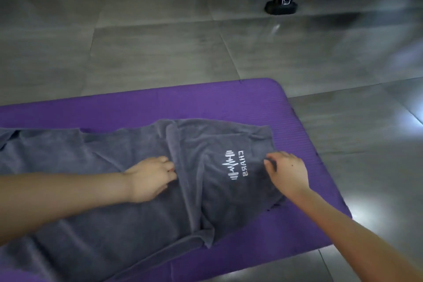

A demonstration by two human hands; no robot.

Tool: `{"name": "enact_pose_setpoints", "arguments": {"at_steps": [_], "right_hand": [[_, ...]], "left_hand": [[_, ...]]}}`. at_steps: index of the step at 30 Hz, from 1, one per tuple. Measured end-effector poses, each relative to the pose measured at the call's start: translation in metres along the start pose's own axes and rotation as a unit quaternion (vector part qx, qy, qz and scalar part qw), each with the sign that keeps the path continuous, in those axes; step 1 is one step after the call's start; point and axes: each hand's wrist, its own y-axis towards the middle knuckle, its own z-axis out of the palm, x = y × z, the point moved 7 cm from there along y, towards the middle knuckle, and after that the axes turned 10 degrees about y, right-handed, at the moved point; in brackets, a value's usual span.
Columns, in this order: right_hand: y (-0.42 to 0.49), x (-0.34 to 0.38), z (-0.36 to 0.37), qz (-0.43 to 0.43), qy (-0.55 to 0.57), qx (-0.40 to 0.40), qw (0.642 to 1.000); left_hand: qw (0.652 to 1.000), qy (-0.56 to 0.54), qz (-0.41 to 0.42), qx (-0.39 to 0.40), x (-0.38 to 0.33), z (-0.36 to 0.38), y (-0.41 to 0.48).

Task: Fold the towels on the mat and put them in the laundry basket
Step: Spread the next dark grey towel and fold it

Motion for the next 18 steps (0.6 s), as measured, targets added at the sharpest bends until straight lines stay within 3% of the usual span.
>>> {"name": "enact_pose_setpoints", "arguments": {"at_steps": [2,4,6,8,12,18], "right_hand": [[0.023,-0.032,0.0,0.093,0.029,0.01,0.995],[0.042,-0.053,0.008,0.165,0.07,0.026,0.983],[0.06,-0.062,0.016,0.2,0.085,0.024,0.976],[0.078,-0.063,0.023,0.215,0.068,0.033,0.974],[0.11,-0.058,0.04,0.255,0.107,0.069,0.959],[0.127,-0.065,0.048,0.331,0.274,0.056,0.901]], "left_hand": [[0.999,0.002,-0.049,0.0,0.008,-0.015,0.048],[0.993,-0.014,-0.109,-0.051,0.019,-0.034,0.087],[0.981,-0.031,-0.176,-0.077,0.031,-0.043,0.117],[0.97,-0.012,-0.238,-0.055,0.043,-0.04,0.138],[0.964,0.048,-0.262,-0.005,0.062,-0.015,0.162],[0.954,-0.02,-0.299,0.003,0.094,0.011,0.174]]}}
